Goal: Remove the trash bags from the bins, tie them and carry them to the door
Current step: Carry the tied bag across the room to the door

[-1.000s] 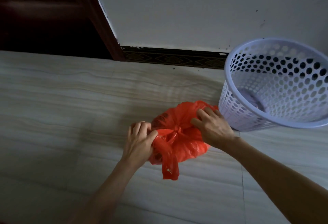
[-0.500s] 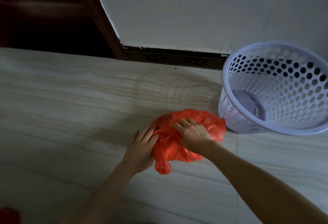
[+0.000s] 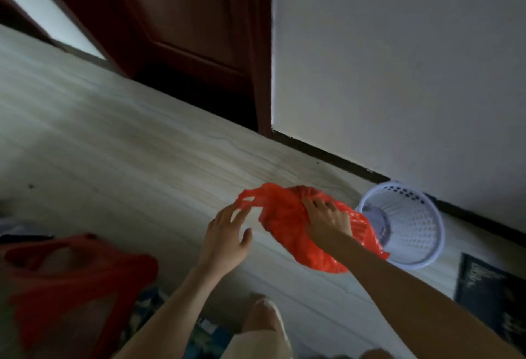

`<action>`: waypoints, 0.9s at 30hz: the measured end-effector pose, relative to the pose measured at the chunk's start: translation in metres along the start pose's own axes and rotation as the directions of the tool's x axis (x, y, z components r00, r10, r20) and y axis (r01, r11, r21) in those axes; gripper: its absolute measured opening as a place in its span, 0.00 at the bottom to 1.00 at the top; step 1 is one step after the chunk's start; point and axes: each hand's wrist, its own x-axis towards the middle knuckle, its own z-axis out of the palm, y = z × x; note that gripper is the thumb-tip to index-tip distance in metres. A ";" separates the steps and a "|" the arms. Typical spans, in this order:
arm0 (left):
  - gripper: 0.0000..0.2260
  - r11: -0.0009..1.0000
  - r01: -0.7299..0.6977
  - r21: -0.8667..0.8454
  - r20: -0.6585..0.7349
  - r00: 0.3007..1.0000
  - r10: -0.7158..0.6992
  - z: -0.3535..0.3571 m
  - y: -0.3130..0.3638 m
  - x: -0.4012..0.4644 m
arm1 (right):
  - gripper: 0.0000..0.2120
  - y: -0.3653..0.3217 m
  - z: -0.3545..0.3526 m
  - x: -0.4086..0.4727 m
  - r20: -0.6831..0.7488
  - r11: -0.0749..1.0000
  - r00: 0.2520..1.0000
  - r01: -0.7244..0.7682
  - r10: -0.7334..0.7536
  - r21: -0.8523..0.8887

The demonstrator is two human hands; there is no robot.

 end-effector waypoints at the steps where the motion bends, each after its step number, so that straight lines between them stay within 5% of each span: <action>1: 0.23 0.998 0.057 -0.013 -0.032 0.998 -0.058 -0.033 0.000 -0.005 | 0.21 -0.021 -0.031 -0.002 0.014 1.000 1.000 0.014 -0.014 -0.020; 13: 0.22 0.928 0.361 -0.096 -0.328 0.869 -0.372 -0.290 -0.064 0.021 | 0.23 -0.249 -0.249 0.069 -0.067 0.955 0.952 0.297 -0.297 -0.019; 27: 0.19 0.685 0.616 -0.389 -0.509 0.476 -0.718 -0.486 -0.259 0.111 | 0.24 -0.531 -0.349 0.293 0.035 0.740 0.741 0.671 -0.670 -0.038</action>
